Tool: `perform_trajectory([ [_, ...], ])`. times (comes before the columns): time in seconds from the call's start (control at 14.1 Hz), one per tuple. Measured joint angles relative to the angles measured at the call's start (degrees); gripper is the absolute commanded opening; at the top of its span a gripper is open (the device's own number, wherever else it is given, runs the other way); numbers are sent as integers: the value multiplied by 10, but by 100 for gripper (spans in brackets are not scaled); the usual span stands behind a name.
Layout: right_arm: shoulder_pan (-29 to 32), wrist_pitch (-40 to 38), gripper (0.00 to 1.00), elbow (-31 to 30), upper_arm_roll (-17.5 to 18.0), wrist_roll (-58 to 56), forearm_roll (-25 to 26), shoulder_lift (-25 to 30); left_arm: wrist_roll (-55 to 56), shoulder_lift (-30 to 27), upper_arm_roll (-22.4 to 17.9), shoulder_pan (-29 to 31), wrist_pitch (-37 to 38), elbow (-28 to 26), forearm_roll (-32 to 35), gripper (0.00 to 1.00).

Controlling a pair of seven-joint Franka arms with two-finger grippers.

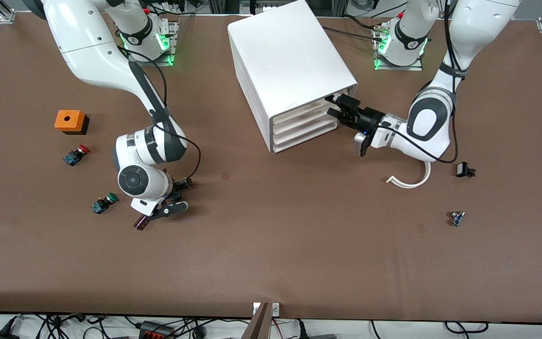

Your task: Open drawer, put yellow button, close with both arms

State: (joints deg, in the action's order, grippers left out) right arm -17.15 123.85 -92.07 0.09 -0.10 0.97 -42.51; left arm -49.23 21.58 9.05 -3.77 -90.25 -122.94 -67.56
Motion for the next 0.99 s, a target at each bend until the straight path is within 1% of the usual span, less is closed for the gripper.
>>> perform_trajectory([
  [0.07, 0, 0, 48, 0, 0, 0, 0, 0, -11, 0, 0, 0, -2, -3, 0, 40],
  [0.14, 0, 0, 38, 0, 0, 0, 0, 0, -18, 0, 0, 0, -2, -5, -1, 37],
  [0.21, 0, 0, 28, 0, 0, 0, 0, 0, -21, 0, 1, 0, -3, -7, -1, 26],
  [0.28, 0, 0, 19, 1, 0, 0, 0, 0, -23, 0, 1, -2, -7, -8, -1, 12],
  [0.35, 0, 0, 14, 3, 0, 0, 0, 0, -25, 0, 2, -3, -10, -9, -1, 2],
  [0.49, 0, 0, 9, 12, 0, -1, 0, 0, -35, 0, 2, -4, -9, -9, -3, 1],
  [0.64, -1, -3, 9, 32, 0, -2, 0, 4, -42, -1, 1, -4, -11, -3, -5, 1],
  [0.71, -2, -9, 6, 44, 3, -2, 0, 10, -43, 1, -1, -3, -13, 2, -4, 1],
  [0.85, -4, -33, 5, 71, 8, -2, 0, 33, -43, 11, -3, 8, -17, 28, 10, 1],
  [0.92, -7, -50, 3, 89, 10, -2, 0, 48, -43, 20, -5, 18, -18, 49, 23, 1],
  [0.99, -11, -74, 3, 109, 11, -2, 0, 63, -42, 31, -6, 31, -18, 76, 40, 1],
])
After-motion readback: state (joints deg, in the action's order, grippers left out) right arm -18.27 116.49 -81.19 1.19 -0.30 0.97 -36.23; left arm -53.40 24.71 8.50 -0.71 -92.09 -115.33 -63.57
